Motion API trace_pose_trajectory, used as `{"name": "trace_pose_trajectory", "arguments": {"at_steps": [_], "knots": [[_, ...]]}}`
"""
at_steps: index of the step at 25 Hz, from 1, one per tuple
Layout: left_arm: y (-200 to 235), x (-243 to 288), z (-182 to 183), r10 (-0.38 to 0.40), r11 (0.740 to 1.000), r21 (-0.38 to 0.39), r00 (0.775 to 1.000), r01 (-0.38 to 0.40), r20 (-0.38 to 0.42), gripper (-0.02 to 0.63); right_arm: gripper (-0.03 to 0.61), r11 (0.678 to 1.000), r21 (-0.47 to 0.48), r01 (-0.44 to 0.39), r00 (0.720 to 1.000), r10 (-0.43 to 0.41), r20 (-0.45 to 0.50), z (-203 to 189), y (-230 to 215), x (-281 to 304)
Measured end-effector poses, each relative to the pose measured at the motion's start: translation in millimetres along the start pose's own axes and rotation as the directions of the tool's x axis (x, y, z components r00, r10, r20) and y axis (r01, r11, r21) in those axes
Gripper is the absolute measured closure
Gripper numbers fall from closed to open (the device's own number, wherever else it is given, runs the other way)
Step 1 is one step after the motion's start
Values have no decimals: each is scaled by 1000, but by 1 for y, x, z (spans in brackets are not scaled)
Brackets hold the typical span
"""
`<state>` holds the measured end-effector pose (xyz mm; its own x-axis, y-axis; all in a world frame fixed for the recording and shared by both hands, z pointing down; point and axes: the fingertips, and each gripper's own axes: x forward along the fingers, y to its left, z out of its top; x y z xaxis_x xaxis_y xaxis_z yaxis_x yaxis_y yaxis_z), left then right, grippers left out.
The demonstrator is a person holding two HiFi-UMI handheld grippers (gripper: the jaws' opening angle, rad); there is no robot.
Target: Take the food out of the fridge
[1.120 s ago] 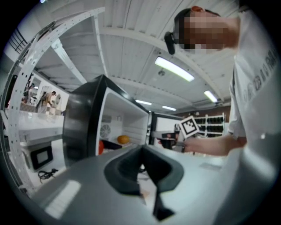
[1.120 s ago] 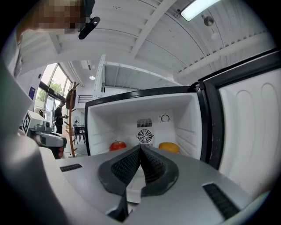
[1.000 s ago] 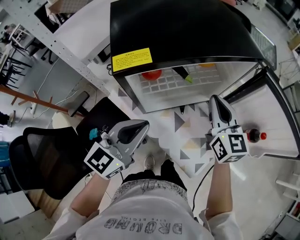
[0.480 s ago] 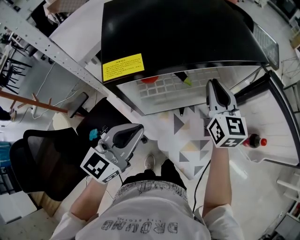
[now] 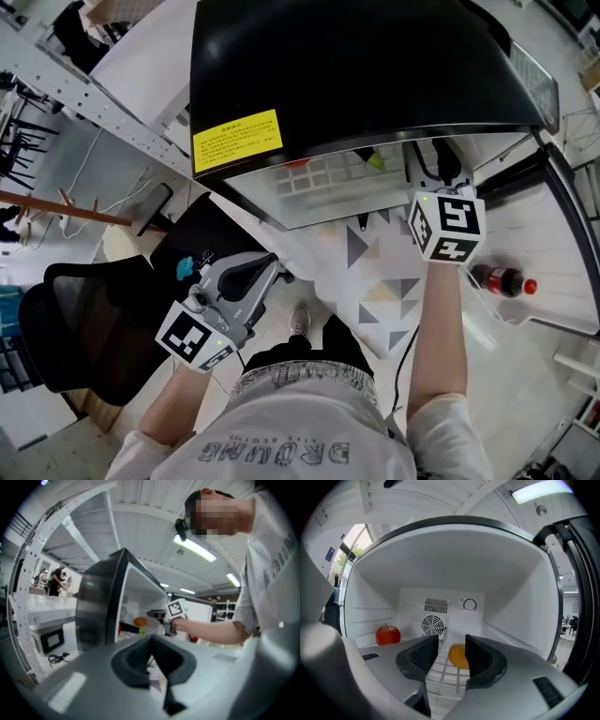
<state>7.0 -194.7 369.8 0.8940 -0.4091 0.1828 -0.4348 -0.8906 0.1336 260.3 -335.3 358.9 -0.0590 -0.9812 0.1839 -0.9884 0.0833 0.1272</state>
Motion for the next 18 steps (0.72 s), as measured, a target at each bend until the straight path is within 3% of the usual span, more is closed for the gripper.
{"name": "trace_pose_trajectory", "arguments": {"at_steps": [7,18], "knots": [[3,2,-9,-3,1000,-24,1000,3,-10,607,351,997,-82,6,998,-11,-66,-13,-3,25],[5,6,-27,-14,998,-64,1000,13,-20,607,290,977,-209,41,983,-77,-168,-38,-10,57]]}}
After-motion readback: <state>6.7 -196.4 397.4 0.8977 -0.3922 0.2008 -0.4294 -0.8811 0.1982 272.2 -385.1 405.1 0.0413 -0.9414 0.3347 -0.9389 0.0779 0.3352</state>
